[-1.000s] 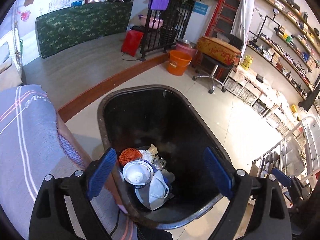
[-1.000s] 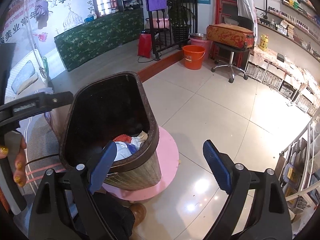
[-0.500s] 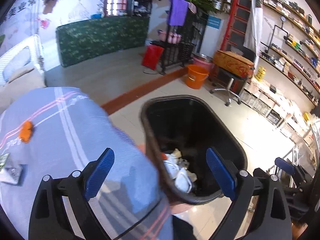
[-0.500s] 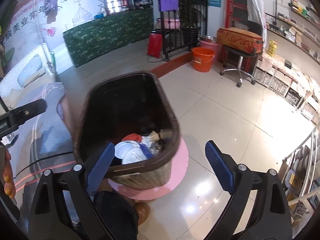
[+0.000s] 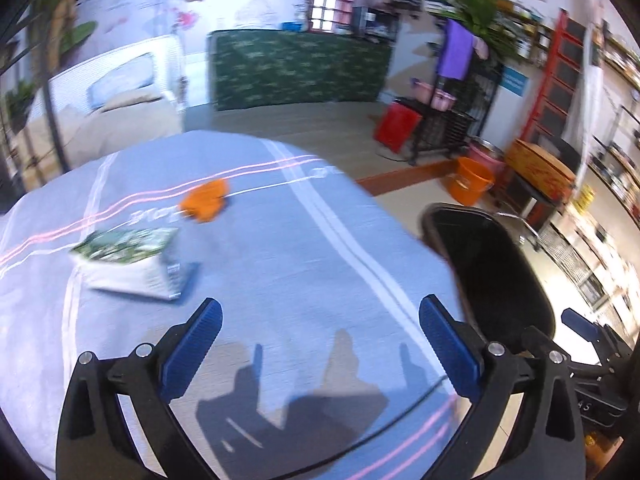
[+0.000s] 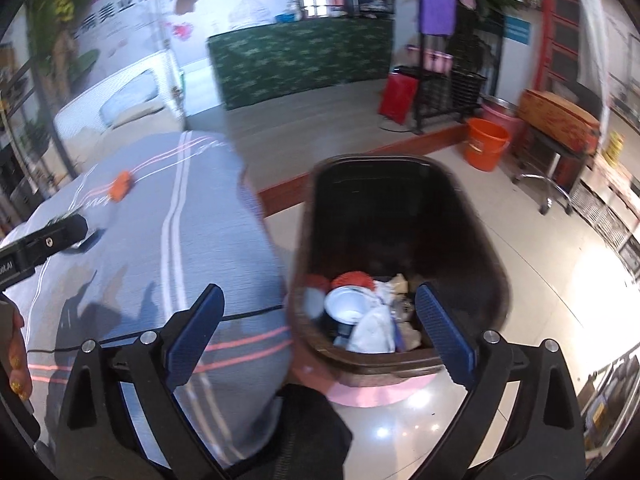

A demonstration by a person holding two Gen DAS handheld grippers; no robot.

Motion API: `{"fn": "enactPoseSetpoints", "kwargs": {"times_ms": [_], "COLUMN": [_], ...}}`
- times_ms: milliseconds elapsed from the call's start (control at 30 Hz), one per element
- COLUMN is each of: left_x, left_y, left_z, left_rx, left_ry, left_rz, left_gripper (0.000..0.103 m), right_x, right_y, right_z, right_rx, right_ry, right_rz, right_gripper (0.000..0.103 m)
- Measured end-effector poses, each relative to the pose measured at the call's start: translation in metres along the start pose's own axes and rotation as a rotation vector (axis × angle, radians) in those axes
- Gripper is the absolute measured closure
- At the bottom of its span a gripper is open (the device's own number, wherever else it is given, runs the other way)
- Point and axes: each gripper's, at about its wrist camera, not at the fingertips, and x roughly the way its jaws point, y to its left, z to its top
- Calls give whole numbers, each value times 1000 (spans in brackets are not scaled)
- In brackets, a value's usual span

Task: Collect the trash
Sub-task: 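Move the right gripper over the green milk carton lying on the table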

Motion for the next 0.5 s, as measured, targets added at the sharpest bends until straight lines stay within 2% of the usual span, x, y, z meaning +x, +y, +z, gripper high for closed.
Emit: {"fn": "enactPoseSetpoints", "kwargs": {"times_ms": [500], "left_x": [-41], "left_y": [113], "left_z": [-33], "left_rx": [-169], "left_ry": [6], "left_rz": [173], "left_gripper": [6], "right_x": [5], "right_y": [111], "right_z": [6], "right_rx": [-226], "right_ry": [56], "right_rz": [186], "right_gripper": [8]}}
